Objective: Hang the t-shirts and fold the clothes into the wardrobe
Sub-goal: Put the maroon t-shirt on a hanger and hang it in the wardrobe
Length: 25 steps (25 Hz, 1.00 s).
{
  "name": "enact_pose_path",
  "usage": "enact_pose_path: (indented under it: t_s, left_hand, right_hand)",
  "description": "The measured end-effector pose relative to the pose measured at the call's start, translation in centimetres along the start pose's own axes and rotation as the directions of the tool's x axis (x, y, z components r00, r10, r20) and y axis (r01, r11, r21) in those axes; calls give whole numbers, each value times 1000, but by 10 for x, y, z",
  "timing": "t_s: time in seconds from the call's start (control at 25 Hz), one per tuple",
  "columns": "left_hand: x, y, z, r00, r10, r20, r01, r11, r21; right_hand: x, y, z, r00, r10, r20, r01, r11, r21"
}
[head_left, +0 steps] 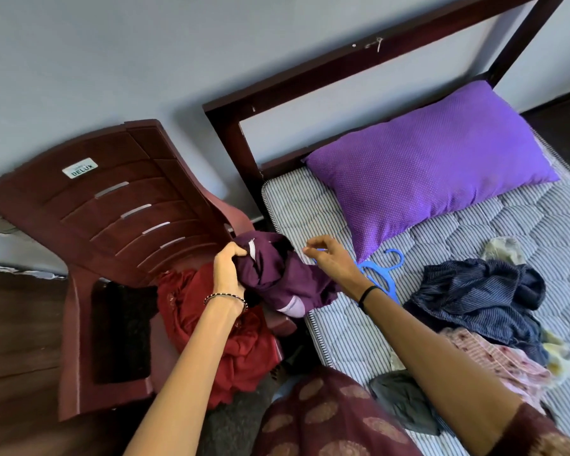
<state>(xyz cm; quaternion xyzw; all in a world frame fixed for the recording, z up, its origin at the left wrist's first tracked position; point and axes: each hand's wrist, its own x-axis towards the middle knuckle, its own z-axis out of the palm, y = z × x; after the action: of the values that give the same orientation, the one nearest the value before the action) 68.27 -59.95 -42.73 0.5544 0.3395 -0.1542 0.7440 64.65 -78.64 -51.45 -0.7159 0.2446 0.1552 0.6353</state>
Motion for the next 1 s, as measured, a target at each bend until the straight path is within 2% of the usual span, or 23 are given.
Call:
enact_pose_path:
  t_s: [0.12,0.24,0.36,0.48,0.64,0.76,1.0]
  left_hand:
    - [15,-4,9,998,37,45,-37,999,12]
    - [31,-16,18,993,121,7,-120,972,203]
    - [40,-32,26,973,218,75,-230,900,371]
    - [44,-46,35,959,263,109,-284,846,452]
    - [55,-65,39,956,274,106,-288,801,524]
    - [61,-75,37,963,252,90,-261,807,530]
    - [59,-86,39,979,200,36,-189,830,524]
  right_hand:
    - [2,22,-11,997,81,-2,-81,997,-8]
    - [8,55,-30,983,182,-25,-183,983,-36]
    - [15,81,-54,962,266,-63,-273,953,-129]
    - [24,107,-71,937,324,-128,-347,903,-254]
    - [32,144,-85,912,356,-203,-409,815,-411]
    - [33,166,-94,889,394,-233,-457,727,-512]
    - [40,196,-104,829,536,-158,-551,737,-390]
